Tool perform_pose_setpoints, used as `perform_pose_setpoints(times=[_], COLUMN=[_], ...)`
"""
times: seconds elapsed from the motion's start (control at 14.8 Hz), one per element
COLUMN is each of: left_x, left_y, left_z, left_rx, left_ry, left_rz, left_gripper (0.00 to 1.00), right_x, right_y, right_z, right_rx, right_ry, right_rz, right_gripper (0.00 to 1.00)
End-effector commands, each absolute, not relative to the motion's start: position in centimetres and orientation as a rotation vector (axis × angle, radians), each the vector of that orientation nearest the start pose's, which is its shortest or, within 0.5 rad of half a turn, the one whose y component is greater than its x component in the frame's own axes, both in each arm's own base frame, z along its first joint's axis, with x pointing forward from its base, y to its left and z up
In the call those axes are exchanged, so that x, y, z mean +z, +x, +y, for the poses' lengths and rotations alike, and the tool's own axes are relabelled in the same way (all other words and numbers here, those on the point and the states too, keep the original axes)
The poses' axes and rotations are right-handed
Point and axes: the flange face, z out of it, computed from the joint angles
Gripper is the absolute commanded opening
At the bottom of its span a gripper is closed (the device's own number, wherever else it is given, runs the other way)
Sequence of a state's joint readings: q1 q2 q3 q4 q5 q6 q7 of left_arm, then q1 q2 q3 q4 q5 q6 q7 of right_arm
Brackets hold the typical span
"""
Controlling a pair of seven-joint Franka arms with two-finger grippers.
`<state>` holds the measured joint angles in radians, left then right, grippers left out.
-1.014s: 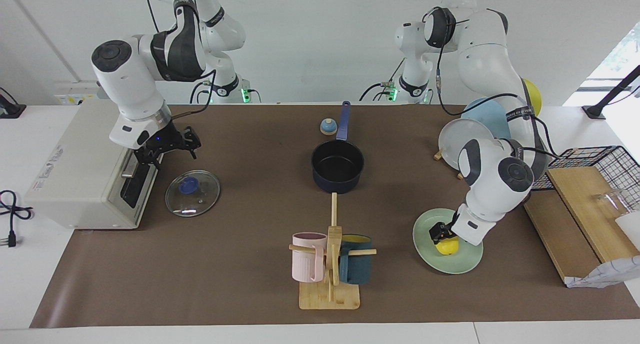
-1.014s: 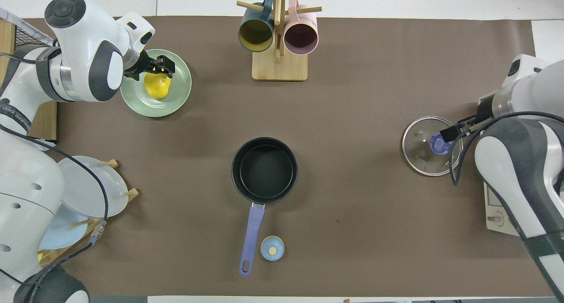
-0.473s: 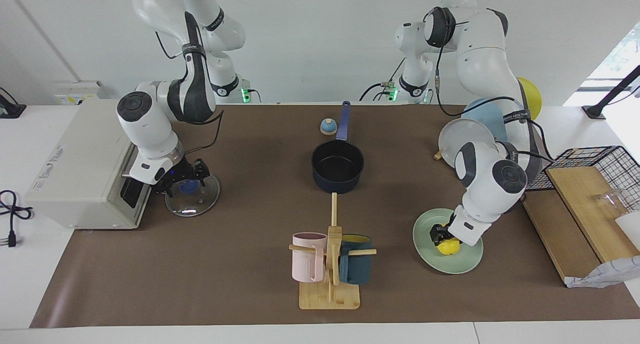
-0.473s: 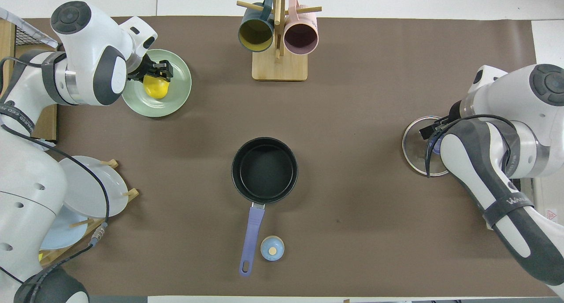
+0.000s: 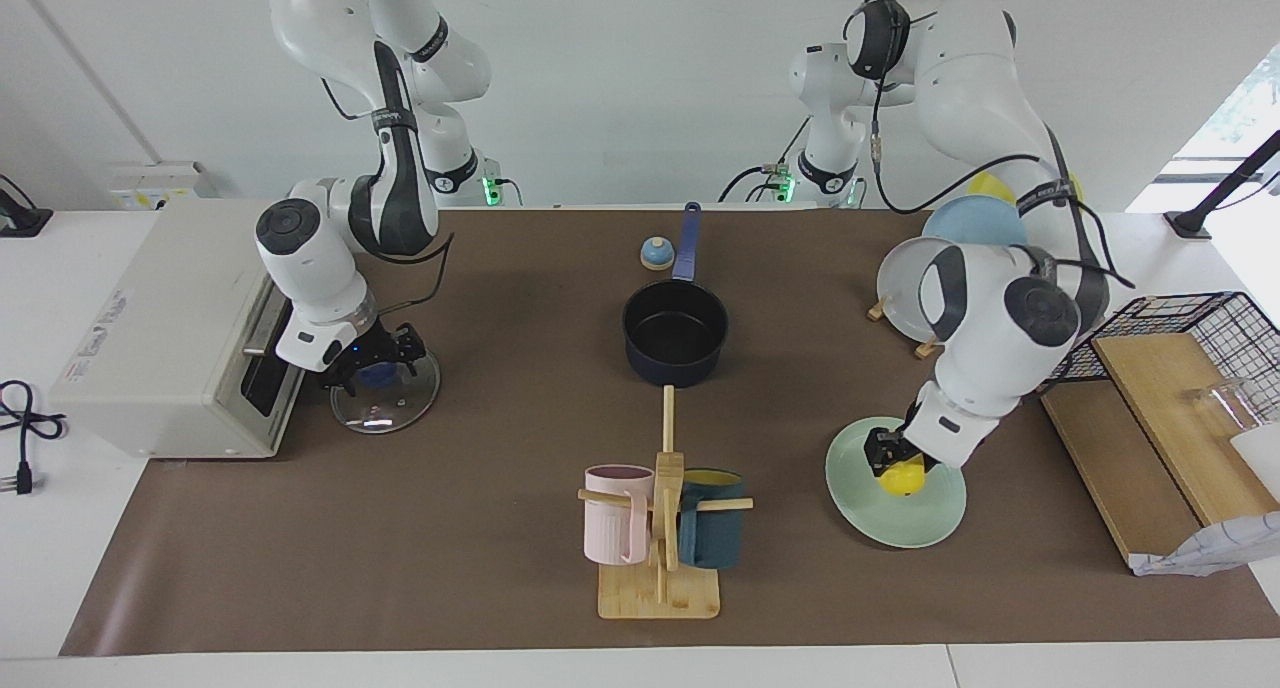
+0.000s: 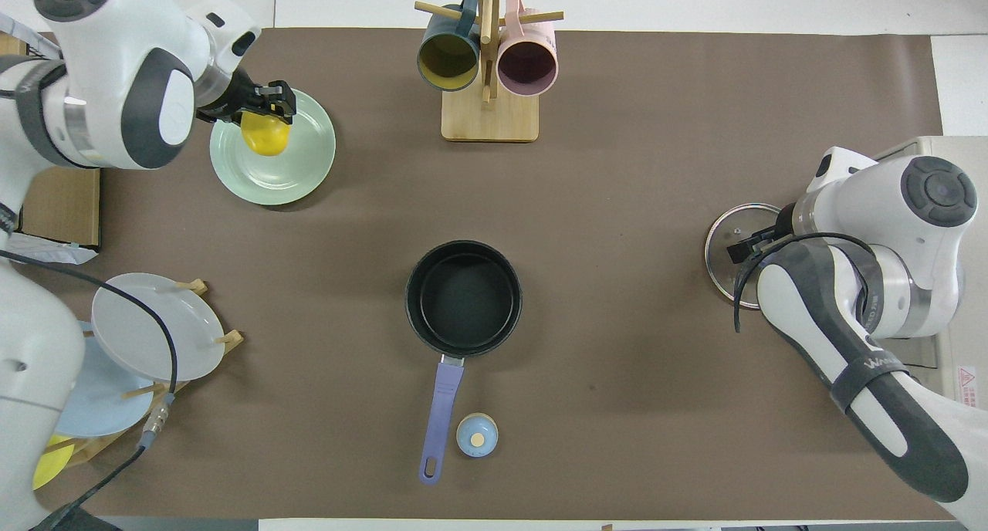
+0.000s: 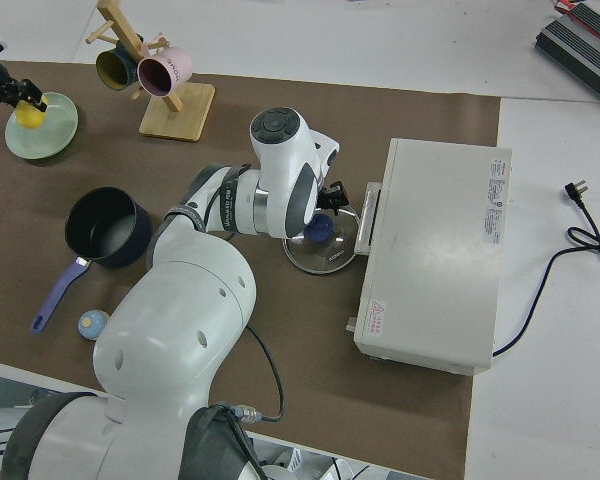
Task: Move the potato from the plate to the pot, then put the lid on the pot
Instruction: 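Grasp the yellow potato with the left gripper while the right gripper reaches the lid, then carry the potato over the black saucepan with the left gripper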
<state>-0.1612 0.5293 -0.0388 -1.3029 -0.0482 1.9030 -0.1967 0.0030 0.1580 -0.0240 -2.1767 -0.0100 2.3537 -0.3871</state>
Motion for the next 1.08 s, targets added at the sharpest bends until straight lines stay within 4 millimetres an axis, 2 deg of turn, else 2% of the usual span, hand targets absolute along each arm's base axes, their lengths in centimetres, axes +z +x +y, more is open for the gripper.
perform_pose_setpoints(times=[0.0, 0.14, 0.2, 0.34, 0.54, 0.68, 0.81, 0.88, 1.01], left_x=[51.5, 54.2, 54.6, 53.4, 49.5, 47.1, 43.5, 41.8, 40.4], left_y=[64.2, 59.8, 57.4, 52.5, 47.0, 45.9, 44.7, 44.5, 44.4], left_z=[-17.8, -21.3, -23.2, -26.8, -32.0, -34.3, -36.2, -36.9, -37.0], left_rx=[-0.006, 0.074, 0.096, 0.12, 0.012, -0.022, -0.01, -0.034, -0.074], left_ry=[-3.223, -3.204, -3.196, -3.192, -3.231, -3.247, -3.242, -3.252, -3.264], left_rz=[-0.128, -0.158, -0.158, -0.167, -0.171, -0.183, -0.126, -0.113, -0.101], left_gripper=[0.0, 0.0, 0.0, 0.0, 0.0, 0.0, 0.0, 0.0, 0.0], right_x=[32.3, 32.3, 32.4, 32.4, 32.4, 32.4, 32.4, 32.4, 32.4], right_y=[54.2, 53.9, 53.8, 53.7, 53.7, 53.7, 53.7, 53.7, 53.7], right_z=[-1.8, -2.5, -2.6, -2.6, -2.6, -2.6, -2.7, -2.7, -2.7], right_rx=[-0.047, -0.019, 0.002, 0.002, 0.007, 0.007, 0.007, 0.014, 0.018], right_ry=[-3.084, -3.083, -3.079, -3.079, -3.078, -3.078, -3.078, -3.077, -3.075], right_rz=[-0.597, -0.585, -0.587, -0.587, -0.587, -0.587, -0.587, -0.586, -0.585], right_gripper=[1.0, 1.0, 1.0, 1.0, 0.95, 0.9, 0.81, 0.72, 0.58])
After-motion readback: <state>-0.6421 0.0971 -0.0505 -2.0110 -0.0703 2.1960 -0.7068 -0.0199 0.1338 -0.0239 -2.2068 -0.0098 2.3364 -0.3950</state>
